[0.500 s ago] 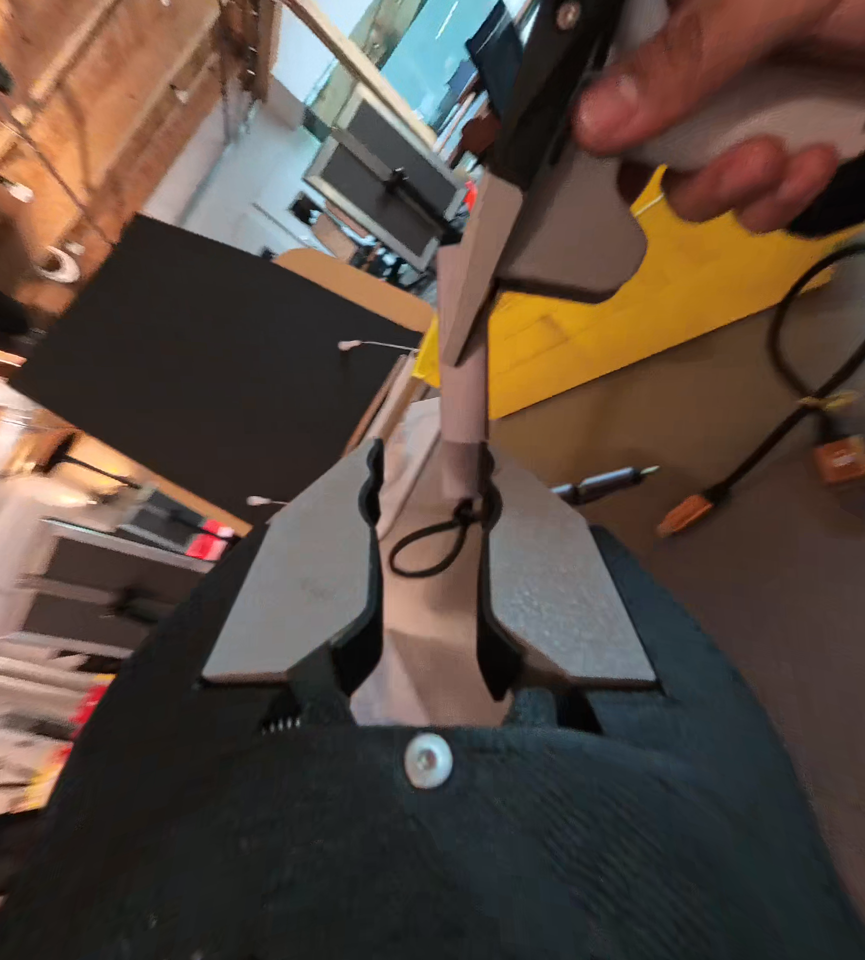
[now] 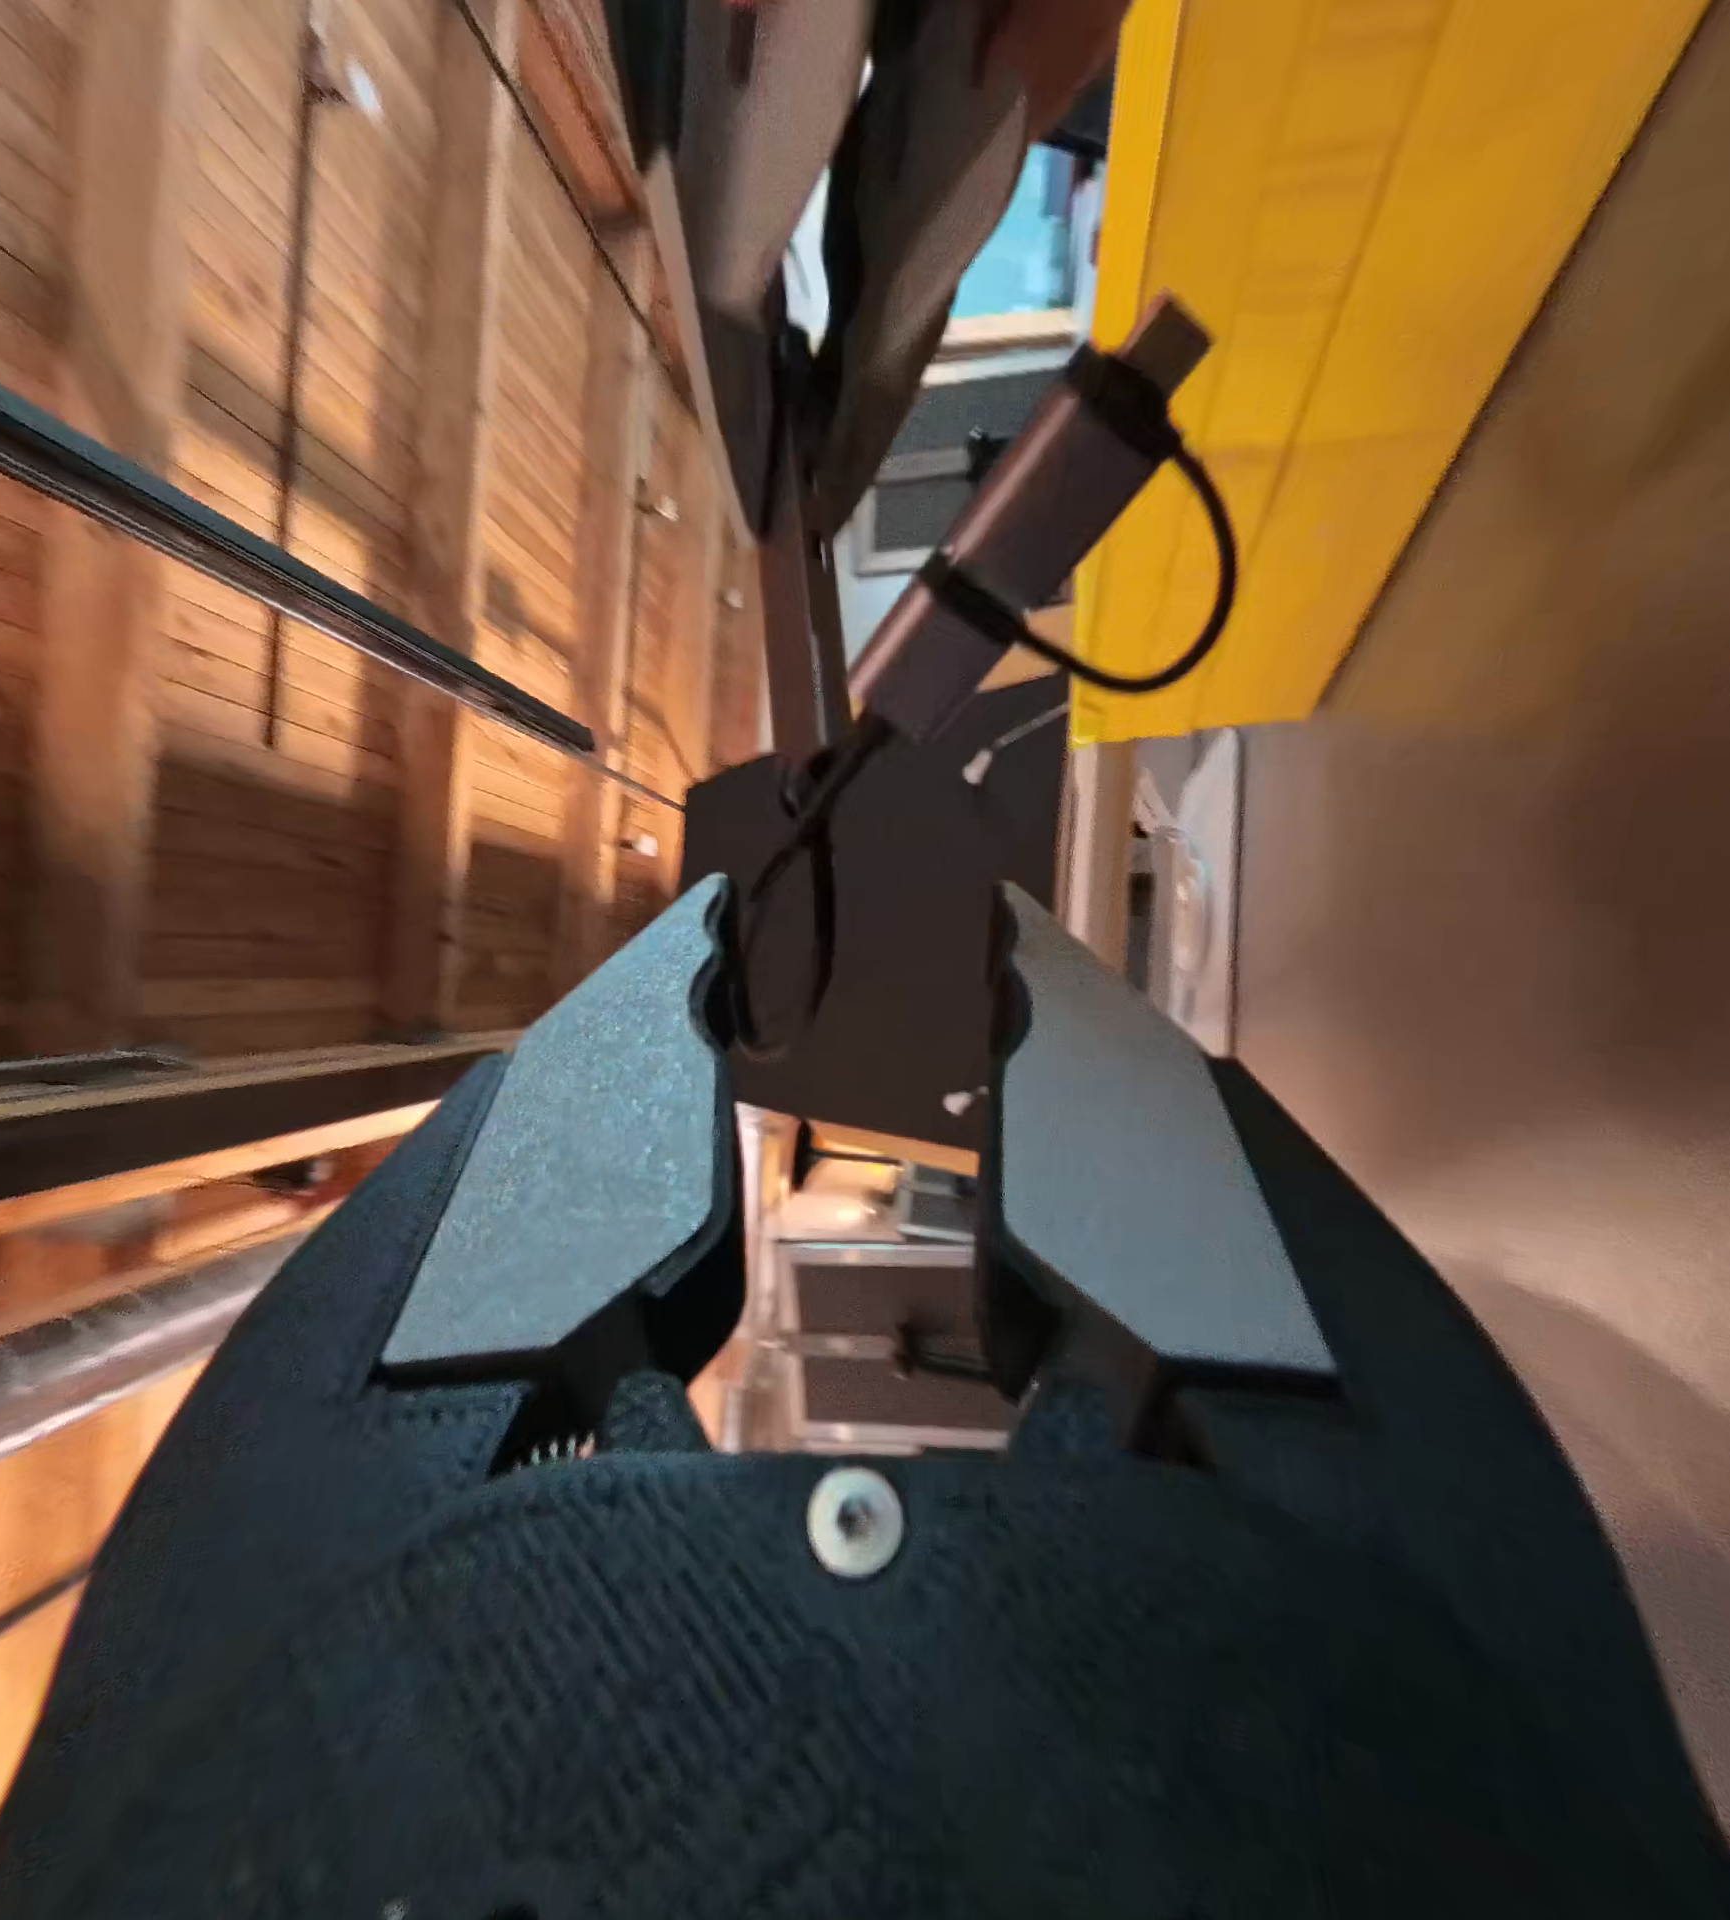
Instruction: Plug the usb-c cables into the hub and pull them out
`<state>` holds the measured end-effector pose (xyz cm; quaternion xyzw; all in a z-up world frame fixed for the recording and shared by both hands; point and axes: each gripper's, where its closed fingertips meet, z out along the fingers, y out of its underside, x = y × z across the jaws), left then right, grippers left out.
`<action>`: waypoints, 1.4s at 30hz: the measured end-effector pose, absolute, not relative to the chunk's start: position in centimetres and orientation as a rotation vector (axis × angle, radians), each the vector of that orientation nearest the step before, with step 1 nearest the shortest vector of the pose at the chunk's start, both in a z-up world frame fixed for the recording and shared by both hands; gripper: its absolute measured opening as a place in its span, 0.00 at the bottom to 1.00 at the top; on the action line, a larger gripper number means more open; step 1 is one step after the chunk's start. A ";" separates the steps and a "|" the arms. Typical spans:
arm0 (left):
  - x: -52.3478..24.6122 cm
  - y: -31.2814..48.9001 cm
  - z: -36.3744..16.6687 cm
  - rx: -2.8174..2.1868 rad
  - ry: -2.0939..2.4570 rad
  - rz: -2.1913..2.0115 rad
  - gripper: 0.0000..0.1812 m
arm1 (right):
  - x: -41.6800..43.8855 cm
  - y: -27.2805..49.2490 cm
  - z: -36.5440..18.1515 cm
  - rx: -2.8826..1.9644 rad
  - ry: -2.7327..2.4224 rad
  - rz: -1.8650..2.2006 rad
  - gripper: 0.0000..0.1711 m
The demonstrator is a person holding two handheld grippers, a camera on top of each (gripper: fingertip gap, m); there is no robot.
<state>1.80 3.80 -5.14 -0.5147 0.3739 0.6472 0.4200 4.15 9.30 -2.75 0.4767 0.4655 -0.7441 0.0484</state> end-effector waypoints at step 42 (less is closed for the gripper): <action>8.7 0.6 -3.5 -1.490 0.816 0.395 0.04 | 8.2 4.0 -4.3 0.783 3.577 -1.774 0.08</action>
